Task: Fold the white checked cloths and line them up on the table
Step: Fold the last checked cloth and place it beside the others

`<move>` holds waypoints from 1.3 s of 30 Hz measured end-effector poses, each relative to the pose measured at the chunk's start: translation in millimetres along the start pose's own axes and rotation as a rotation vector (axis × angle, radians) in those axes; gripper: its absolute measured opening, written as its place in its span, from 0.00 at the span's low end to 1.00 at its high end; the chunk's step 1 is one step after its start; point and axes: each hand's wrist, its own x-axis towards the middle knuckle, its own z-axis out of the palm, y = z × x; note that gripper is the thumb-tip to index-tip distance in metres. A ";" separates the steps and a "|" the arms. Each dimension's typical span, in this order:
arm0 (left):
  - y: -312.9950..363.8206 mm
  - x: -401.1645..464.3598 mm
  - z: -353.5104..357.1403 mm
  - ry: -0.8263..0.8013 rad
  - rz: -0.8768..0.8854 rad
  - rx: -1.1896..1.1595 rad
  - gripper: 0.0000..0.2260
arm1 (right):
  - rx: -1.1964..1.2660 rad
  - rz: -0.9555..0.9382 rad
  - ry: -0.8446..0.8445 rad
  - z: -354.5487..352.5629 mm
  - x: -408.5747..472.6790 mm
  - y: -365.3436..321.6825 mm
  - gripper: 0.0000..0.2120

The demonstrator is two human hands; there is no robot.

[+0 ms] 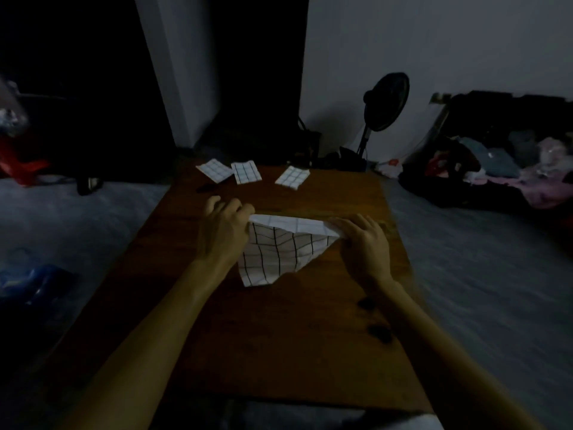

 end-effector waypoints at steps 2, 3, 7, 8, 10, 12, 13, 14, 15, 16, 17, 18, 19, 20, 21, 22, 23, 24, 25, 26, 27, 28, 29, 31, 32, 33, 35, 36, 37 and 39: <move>-2.4 -25.5 2.8 -0.109 0.028 -0.036 0.14 | -0.029 0.041 -0.083 3.4 -30.8 -4.7 0.13; -2.6 -39.0 4.9 -0.186 0.041 -0.058 0.15 | -0.039 0.062 -0.125 4.8 -47.3 -6.9 0.14; -0.5 -91.5 12.6 -0.472 0.025 -0.112 0.16 | -0.001 0.126 -0.342 9.9 -105.7 -14.3 0.15; 1.0 -102.6 13.7 -0.536 0.028 -0.104 0.16 | -0.010 0.138 -0.389 11.3 -116.9 -16.9 0.15; 2.9 -122.2 16.2 -0.655 0.056 -0.097 0.12 | -0.027 0.156 -0.459 14.0 -137.8 -21.4 0.16; 3.5 -137.3 20.6 -0.742 0.061 -0.134 0.07 | -0.025 0.180 -0.506 14.0 -154.7 -24.2 0.16; 3.4 -143.3 23.0 -0.777 0.059 -0.146 0.06 | -0.024 0.192 -0.531 13.7 -161.5 -25.4 0.15; 3.1 -148.0 26.2 -0.808 0.064 -0.146 0.06 | -0.024 0.203 -0.557 13.3 -167.4 -26.6 0.15; 2.8 -152.4 29.2 -0.831 0.071 -0.137 0.07 | -0.022 0.215 -0.579 12.9 -172.7 -28.4 0.14; 2.2 -156.3 32.3 -0.840 0.075 -0.124 0.07 | -0.022 0.224 -0.601 13.0 -177.4 -30.5 0.14; 1.7 -159.9 35.4 -0.841 0.074 -0.115 0.06 | -0.029 0.238 -0.627 13.9 -181.9 -32.4 0.13; 1.2 -163.6 39.4 -0.835 0.074 -0.109 0.06 | -0.036 0.258 -0.645 14.2 -186.1 -33.9 0.13; 0.5 -167.2 43.2 -0.823 0.072 -0.101 0.06 | -0.044 0.283 -0.654 14.5 -189.9 -33.8 0.13; 0.4 -170.0 46.3 -0.809 0.066 -0.095 0.05 | -0.059 0.302 -0.654 14.7 -192.0 -32.7 0.13; 0.1 -172.3 48.7 -0.801 0.062 -0.089 0.05 | -0.083 0.316 -0.665 14.3 -193.2 -31.3 0.13; -0.3 -173.5 51.0 -0.802 0.057 -0.084 0.05 | -0.107 0.325 -0.685 13.5 -193.4 -29.8 0.13; -0.9 -173.3 53.6 -0.808 0.054 -0.083 0.04 | -0.129 0.331 -0.706 12.6 -192.8 -27.7 0.11; -1.3 -171.3 55.6 -0.814 0.048 -0.087 0.04 | -0.148 0.335 -0.720 12.6 -191.1 -24.8 0.10; -2.1 -168.2 57.5 -0.810 0.042 -0.095 0.04 | -0.164 0.347 -0.730 13.3 -188.5 -21.3 0.08; -2.5 -164.6 59.7 -0.804 0.035 -0.103 0.05 | -0.175 0.364 -0.735 14.4 -184.5 -17.0 0.08; -3.0 -160.2 62.3 -0.796 0.024 -0.108 0.06 | -0.179 0.382 -0.746 16.7 -179.7 -11.6 0.08; -2.8 -155.2 65.0 -0.788 0.010 -0.108 0.07 | -0.174 0.403 -0.759 19.3 -173.7 -5.8 0.09; -2.2 -149.5 67.2 -0.772 -0.006 -0.103 0.07 | -0.166 0.425 -0.775 22.5 -166.8 -0.1 0.12; -0.7 -135.4 73.5 -0.716 -0.039 -0.103 0.07 | -0.160 0.437 -0.779 29.7 -149.9 11.5 0.16; -0.3 -127.2 77.8 -0.681 -0.050 -0.099 0.06 | -0.163 0.428 -0.759 34.1 -140.5 17.4 0.17; 0.1 -118.5 81.7 -0.650 -0.061 -0.088 0.06 | -0.159 0.424 -0.733 38.9 -131.2 23.9 0.18; 1.3 -100.1 90.1 -0.613 -0.081 -0.064 0.07 | -0.141 0.441 -0.720 50.4 -112.6 37.0 0.19; 2.0 -90.4 95.3 -0.607 -0.090 -0.061 0.08 | -0.144 0.441 -0.730 57.7 -103.9 43.7 0.20; 2.3 -80.1 101.6 -0.603 -0.097 -0.061 0.08 | -0.145 0.436 -0.740 66.1 -96.3 51.5 0.20; 2.9 -61.0 118.1 -0.615 -0.100 -0.050 0.10 | -0.124 0.426 -0.754 82.9 -83.2 67.0 0.20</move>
